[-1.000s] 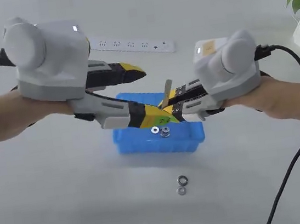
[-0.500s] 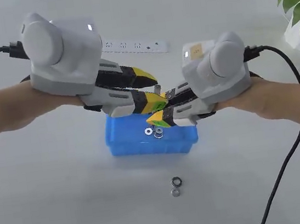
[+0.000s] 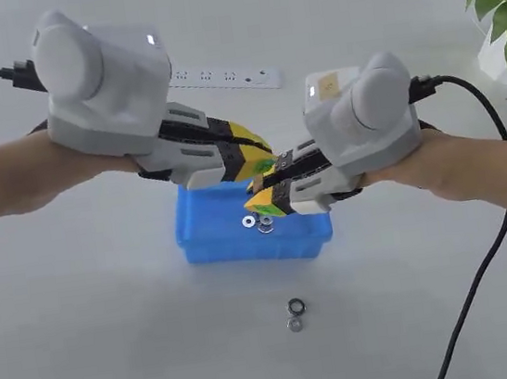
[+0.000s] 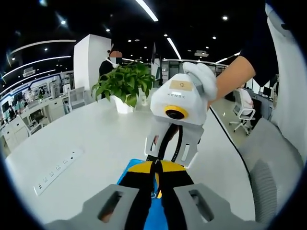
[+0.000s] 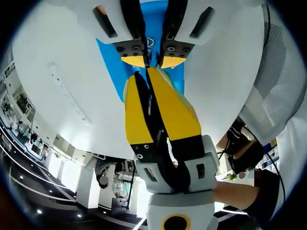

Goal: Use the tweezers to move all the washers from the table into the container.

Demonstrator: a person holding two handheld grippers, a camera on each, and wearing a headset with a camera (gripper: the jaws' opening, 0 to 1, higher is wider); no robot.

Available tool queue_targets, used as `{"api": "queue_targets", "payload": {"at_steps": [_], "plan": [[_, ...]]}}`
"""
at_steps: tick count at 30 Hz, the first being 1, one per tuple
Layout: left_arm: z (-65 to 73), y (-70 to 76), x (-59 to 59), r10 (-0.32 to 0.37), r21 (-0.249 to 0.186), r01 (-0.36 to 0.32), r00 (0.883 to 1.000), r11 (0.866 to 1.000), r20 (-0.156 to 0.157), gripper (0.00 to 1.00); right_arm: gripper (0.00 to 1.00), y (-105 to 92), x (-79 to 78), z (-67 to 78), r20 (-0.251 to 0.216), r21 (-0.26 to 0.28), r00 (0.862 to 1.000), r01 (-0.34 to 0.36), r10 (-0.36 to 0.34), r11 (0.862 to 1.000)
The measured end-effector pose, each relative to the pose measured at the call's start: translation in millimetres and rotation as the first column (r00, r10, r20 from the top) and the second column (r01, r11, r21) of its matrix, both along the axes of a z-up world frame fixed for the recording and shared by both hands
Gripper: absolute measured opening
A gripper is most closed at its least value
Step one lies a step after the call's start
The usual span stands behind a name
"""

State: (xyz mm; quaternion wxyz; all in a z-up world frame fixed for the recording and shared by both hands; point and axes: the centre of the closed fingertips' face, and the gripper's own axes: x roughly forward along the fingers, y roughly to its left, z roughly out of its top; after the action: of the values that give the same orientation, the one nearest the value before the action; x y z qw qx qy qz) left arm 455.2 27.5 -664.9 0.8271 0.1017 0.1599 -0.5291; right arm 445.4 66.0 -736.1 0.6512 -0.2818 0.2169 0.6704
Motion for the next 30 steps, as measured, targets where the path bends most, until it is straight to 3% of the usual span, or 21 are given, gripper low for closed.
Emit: {"api": "queue_targets", "payload": {"at_steps": [1,9,13,19,30], "plan": [[-0.2,-0.5,-0.1,0.005,-0.002,-0.005,1.000,1.000,-0.009,0.07,0.11,0.2,-1.0,0.0,-0.007,0.000,1.000,-0.002,0.002,1.000],[-1.0,-2.0,-0.9,-0.006,0.018,0.005,1.000,1.000,0.007,0.05,0.12,0.8,-4.7,-0.2,-0.011,-0.004,1.000,-0.017,0.017,1.000],[0.6,-0.2,0.5,0.012,0.006,-0.012,1.000,1.000,-0.005,0.05,0.13,2.1,-3.5,1.0,-0.007,-0.002,1.000,-0.020,0.020,1.000],[4.2,3.3,0.5,0.011,0.004,-0.011,1.000,1.000,0.019,0.05,0.14,5.5,-4.1,7.4,0.000,0.014,1.000,-0.018,0.018,1.000],[8.4,8.8,0.0,0.023,-0.007,-0.023,0.999,1.000,0.029,0.05,0.20,7.3,-9.3,11.8,-0.001,0.012,1.000,-0.022,0.022,1.000]]}}
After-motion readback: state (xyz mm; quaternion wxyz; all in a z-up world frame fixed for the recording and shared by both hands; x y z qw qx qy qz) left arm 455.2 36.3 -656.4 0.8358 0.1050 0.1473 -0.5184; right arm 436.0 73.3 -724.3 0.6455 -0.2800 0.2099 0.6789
